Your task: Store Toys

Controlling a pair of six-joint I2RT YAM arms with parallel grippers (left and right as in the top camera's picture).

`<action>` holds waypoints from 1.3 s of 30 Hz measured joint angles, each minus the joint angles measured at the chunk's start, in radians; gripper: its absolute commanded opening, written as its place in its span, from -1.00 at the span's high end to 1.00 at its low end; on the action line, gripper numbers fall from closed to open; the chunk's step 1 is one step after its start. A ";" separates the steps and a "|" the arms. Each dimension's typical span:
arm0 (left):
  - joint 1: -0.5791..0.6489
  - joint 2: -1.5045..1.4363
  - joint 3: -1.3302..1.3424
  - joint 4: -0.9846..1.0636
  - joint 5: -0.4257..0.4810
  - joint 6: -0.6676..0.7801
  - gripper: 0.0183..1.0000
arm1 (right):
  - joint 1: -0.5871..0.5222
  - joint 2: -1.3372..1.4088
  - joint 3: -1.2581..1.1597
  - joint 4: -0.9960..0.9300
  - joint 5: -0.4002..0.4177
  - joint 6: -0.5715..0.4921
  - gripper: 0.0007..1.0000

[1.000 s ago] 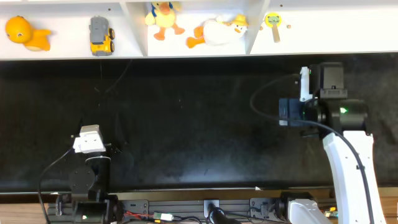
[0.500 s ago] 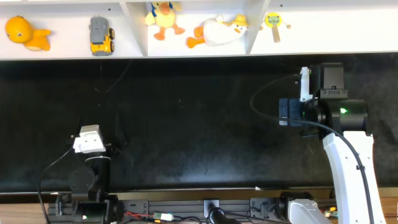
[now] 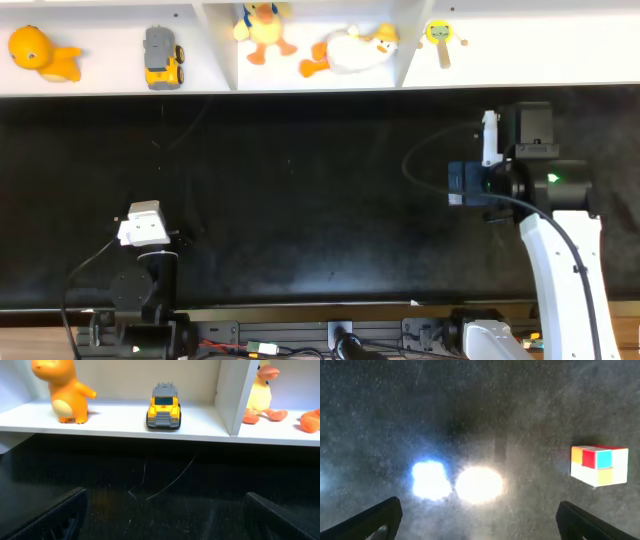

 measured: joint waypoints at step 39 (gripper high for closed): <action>0.000 0.000 0.000 0.000 0.000 0.000 -1.00 | -0.846 -0.040 -0.077 0.100 -0.177 -0.758 -0.99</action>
